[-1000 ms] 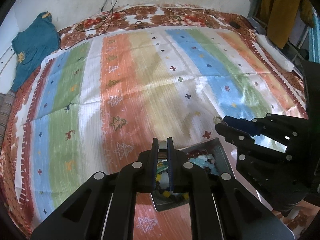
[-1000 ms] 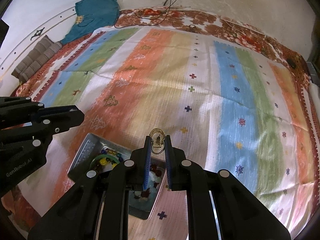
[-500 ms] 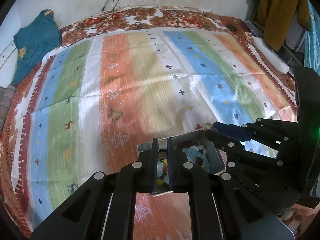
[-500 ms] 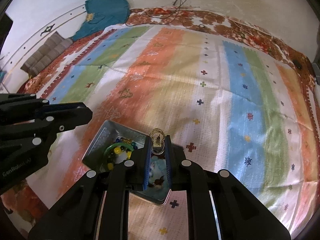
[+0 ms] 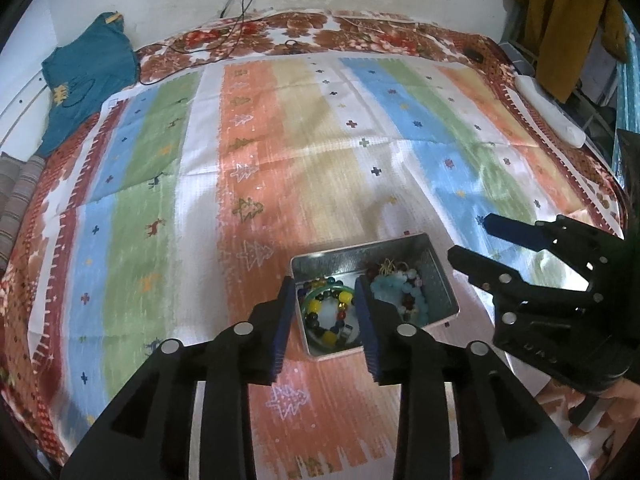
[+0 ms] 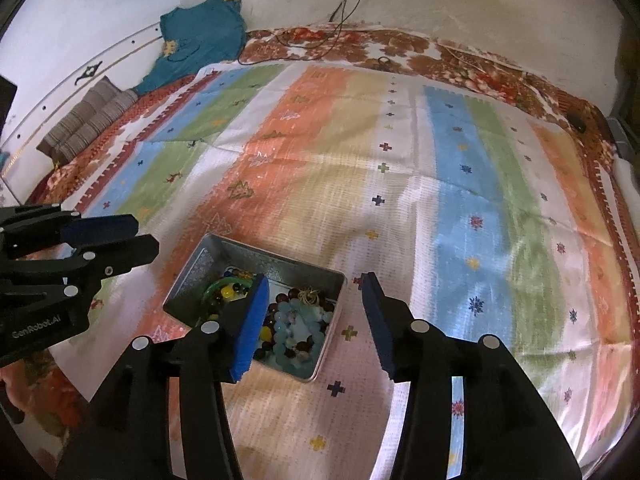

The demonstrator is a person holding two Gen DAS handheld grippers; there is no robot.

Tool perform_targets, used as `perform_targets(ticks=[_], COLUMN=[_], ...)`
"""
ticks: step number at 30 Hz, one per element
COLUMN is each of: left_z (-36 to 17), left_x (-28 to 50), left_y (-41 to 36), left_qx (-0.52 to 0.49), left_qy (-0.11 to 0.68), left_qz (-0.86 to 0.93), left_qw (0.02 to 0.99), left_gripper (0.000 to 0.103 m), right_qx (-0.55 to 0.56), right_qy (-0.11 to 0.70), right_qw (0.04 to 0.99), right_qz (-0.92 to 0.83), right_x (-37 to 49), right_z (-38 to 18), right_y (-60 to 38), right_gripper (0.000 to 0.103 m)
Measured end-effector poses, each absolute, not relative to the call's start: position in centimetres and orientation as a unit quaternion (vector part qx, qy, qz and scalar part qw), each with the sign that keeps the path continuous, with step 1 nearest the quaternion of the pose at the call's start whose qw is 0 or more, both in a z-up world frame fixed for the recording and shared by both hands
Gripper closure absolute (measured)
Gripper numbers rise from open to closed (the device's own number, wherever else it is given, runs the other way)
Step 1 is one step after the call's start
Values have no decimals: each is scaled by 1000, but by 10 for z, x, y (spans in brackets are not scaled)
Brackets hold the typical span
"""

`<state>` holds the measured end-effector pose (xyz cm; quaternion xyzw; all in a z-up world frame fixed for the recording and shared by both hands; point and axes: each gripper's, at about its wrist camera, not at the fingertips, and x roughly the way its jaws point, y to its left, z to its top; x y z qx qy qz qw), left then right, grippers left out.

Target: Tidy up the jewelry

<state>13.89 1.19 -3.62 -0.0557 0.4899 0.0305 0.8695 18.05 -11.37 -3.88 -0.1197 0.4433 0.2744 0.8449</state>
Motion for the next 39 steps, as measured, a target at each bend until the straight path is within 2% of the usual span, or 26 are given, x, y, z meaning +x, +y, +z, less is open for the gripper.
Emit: perform_targets(ticks=[4,11,15,19,26,34,39], left_z=[-33,-27,-23,-20,-20,-21,-18], left_x=[127,106,94,82,61,44,32], left_y=[11,8,8,7,3,-4,-5], left_qx=[-60,-71,-81,-79,-70,-77,-76], left_qy=[484,470,461,454,445,434,415], left_qz=[28,23,22,23,27,28,35], left_qw=[873,879,884,887,893,897,906], left_gripper=[62,40,33,19,6,6,6], right_qx=[-117,-110,-110,-114,-110,-106,-96], right_qy=[439,431,421,407,408,386,383], right_qw=[847,851,856,865,861,869,872], right_qz=[275,277,279,270,282,292,291], right_x=[173,158,146,139,128,103,98], right_z=[-36,-30,-27,-25,-25,-18,-16], right_y=[-120,-132,-138,-143,-149,-158,-161], right_gripper=[45,35,32,29,22,7,6])
